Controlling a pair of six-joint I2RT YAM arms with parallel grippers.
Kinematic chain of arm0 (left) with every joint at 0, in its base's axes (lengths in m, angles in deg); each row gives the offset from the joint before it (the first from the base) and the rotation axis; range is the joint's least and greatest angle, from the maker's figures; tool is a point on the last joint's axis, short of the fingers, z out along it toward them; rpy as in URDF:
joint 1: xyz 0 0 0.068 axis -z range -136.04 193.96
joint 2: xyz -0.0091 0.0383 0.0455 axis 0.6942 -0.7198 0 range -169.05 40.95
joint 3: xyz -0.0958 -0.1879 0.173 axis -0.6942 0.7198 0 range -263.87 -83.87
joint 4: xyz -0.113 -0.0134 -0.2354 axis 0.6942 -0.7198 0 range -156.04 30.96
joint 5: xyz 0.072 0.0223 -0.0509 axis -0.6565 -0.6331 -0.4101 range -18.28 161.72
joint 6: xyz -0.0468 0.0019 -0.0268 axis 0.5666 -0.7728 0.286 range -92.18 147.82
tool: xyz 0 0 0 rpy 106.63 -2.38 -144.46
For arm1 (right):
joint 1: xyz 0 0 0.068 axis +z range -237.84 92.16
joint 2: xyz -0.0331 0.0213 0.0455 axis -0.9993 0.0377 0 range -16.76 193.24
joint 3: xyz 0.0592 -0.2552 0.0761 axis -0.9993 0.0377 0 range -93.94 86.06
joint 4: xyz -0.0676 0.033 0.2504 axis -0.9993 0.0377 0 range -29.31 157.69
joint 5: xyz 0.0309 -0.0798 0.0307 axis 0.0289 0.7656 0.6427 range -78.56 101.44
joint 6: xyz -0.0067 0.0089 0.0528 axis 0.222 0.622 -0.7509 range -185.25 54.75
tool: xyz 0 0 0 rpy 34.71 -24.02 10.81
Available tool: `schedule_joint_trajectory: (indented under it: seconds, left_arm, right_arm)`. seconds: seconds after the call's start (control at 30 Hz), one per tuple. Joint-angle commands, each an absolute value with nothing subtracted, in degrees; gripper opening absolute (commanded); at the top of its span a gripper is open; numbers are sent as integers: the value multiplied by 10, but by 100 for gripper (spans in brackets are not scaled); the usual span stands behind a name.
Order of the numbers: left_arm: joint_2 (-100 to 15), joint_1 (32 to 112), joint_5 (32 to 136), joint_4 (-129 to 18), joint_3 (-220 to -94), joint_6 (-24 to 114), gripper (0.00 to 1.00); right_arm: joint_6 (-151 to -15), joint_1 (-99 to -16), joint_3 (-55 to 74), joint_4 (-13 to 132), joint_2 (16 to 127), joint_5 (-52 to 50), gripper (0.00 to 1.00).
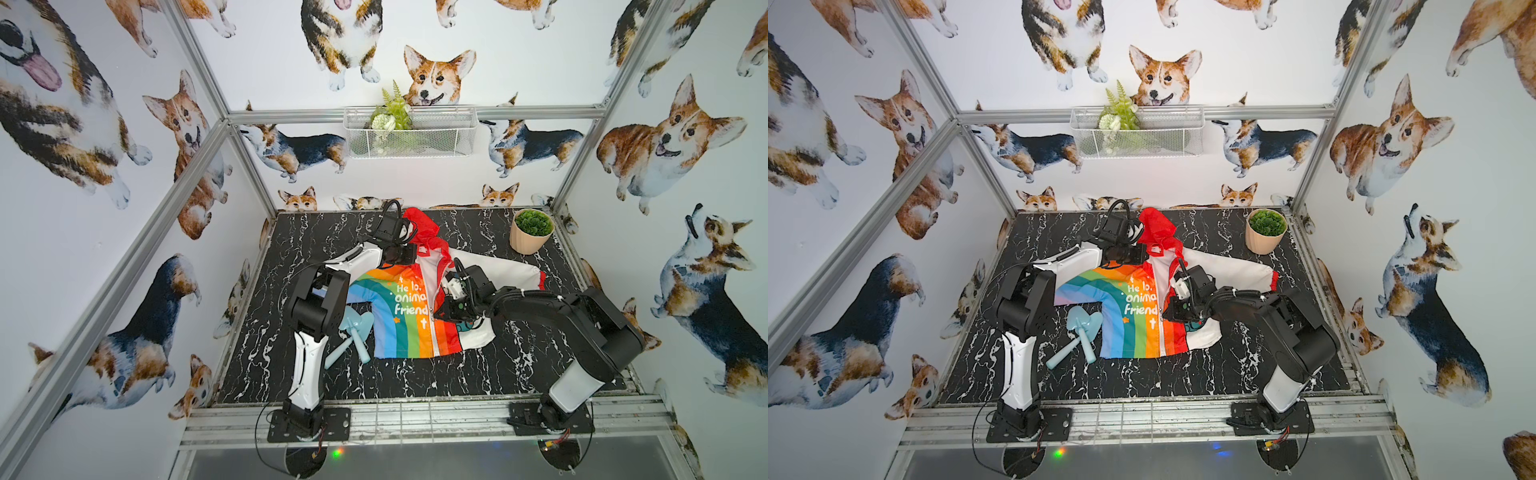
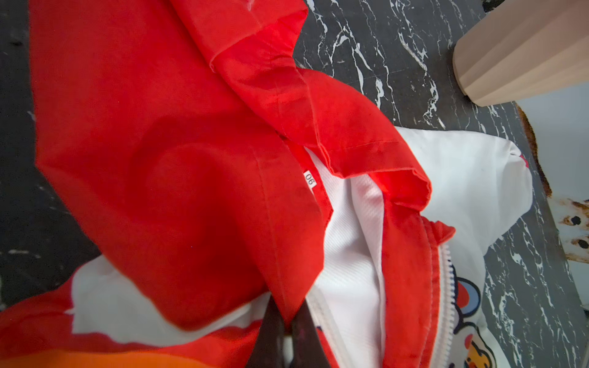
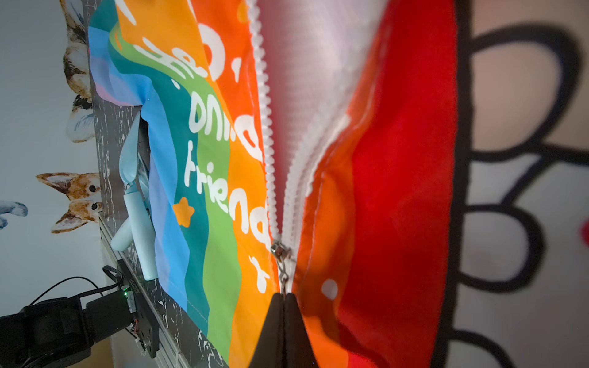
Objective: Unzip the jacket
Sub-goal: Unzip the zipper on the jacket.
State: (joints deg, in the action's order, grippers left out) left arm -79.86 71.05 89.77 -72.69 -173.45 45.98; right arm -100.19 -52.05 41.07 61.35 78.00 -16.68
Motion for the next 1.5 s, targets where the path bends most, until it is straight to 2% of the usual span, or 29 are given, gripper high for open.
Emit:
schedule_joint_trajectory:
  seconds: [0.0, 1.47]
  left_arm:
    - [-802, 709, 892, -706, -1739, 460, 0]
    - [-808, 709, 890, -709, -1741, 458, 0]
  right_arm:
    - [-1011, -515, 417, 630, 772, -160, 0]
    - [-1029, -437, 511, 686, 671, -136, 0]
